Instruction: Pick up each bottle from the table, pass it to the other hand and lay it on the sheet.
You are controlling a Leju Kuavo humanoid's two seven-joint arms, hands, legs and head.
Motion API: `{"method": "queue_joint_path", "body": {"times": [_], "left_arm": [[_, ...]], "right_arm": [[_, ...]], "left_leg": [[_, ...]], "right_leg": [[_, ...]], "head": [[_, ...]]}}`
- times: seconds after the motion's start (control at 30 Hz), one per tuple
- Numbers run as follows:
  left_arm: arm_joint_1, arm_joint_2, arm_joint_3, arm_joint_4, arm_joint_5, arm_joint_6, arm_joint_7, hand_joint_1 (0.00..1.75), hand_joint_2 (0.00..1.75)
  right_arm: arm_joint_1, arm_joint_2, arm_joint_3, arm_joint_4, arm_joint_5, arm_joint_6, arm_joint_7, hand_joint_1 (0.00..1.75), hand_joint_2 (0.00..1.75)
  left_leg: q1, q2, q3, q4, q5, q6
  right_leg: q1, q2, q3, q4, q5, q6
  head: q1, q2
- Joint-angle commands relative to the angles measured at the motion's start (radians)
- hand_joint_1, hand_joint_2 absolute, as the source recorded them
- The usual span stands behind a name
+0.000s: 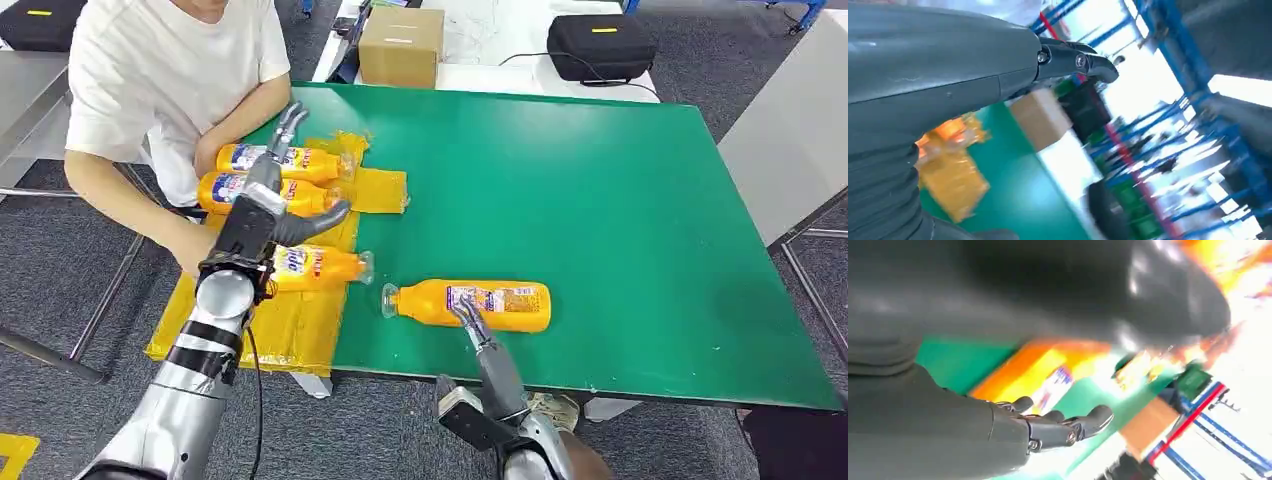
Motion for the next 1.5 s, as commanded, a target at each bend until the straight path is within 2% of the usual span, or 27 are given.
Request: {"method": "queue_joint_path", "body": {"times": [0.03,0.17,0.47,0.53,0.63,0.77,1.03,1.13,1.27,1.5], "left_arm": [[0.126,-0.008,0.003,-0.24,0.098,0.02,0.003,0.0,1.75],[0.116,-0.005,0.003,-0.227,0.102,0.023,0.002,0.0,1.75],[0.116,-0.005,0.003,-0.227,0.102,0.023,0.002,0.0,1.75],[0.137,-0.005,-0.005,-0.243,0.107,0.029,-0.01,0.0,1.75],[0.171,-0.001,-0.029,-0.277,0.116,0.024,-0.016,0.0,1.75],[0.166,-0.002,-0.048,-0.275,0.115,0.025,-0.019,0.0,1.75],[0.145,-0.003,-0.049,-0.22,0.133,0.02,-0.005,0.0,1.75],[0.14,-0.008,-0.045,-0.198,0.144,0.022,0.004,0.0,1.75],[0.132,-0.013,-0.046,-0.179,0.149,0.023,0.008,0.0,1.75],[0.129,-0.005,-0.052,-0.144,0.15,0.02,0.012,0.0,1.75]], "right_arm": [[-0.187,-0.123,-0.079,0.103,0.1,-0.033,0.057,0.0,1.75],[-0.172,-0.114,-0.071,0.097,0.112,-0.042,0.062,0.0,1.75],[-0.172,-0.114,-0.071,0.097,0.112,-0.042,0.062,0.0,1.75],[-0.22,-0.135,-0.071,0.124,0.163,-0.075,0.096,0.0,1.75],[-0.311,-0.151,-0.066,0.186,0.199,-0.053,0.105,0.0,1.75],[-0.373,-0.133,-0.055,0.255,0.212,-0.012,0.122,0.0,1.75],[-0.414,-0.111,-0.042,0.399,0.187,0.041,0.12,0.0,1.75],[-0.433,-0.112,0.0,0.456,0.23,0.061,0.166,0.0,1.75],[-0.535,-0.104,0.047,0.592,0.293,0.091,0.258,0.0,1.75],[-0.577,-0.085,0.04,0.666,0.254,0.202,0.255,0.0,1.75]], "left_leg": [[0.0,0.004,0.004,0.0,-0.002,-0.001],[0.0,0.0,0.003,0.0,-0.001,-0.001],[0.001,0.0,0.002,0.0,-0.001,-0.001],[0.001,0.0,0.004,0.0,-0.001,-0.001],[0.0,0.004,0.003,0.0,-0.002,-0.001],[0.0,0.002,0.004,0.001,-0.002,-0.001],[0.001,0.0,0.004,0.0,-0.001,-0.001],[0.001,0.001,0.004,0.0,-0.001,-0.001],[0.001,0.001,0.005,0.0,-0.001,-0.001],[0.002,0.001,0.008,-0.001,0.001,-0.001]], "right_leg": [[0.0,0.004,0.003,0.0,-0.001,-0.001],[0.0,0.0,0.003,-0.001,-0.001,-0.001],[0.001,0.0,0.002,0.0,-0.001,-0.001],[0.001,0.001,0.003,-0.001,-0.001,-0.001],[0.0,0.004,0.001,0.0,0.0,-0.001],[0.0,0.002,0.003,0.0,-0.001,-0.002],[0.001,0.001,0.004,-0.001,-0.001,-0.001],[0.001,0.001,0.003,-0.001,0.0,-0.001],[0.001,0.001,0.004,0.0,0.0,-0.001],[0.002,-0.001,0.007,-0.002,0.002,-0.003]], "head": [[0.0,0.0],[0.0,0.0],[0.0,0.0],[0.0,0.0],[0.0,0.0],[0.0,0.0],[0.0,0.0],[0.0,0.0],[0.0,0.0],[0.0,0.0]]}}
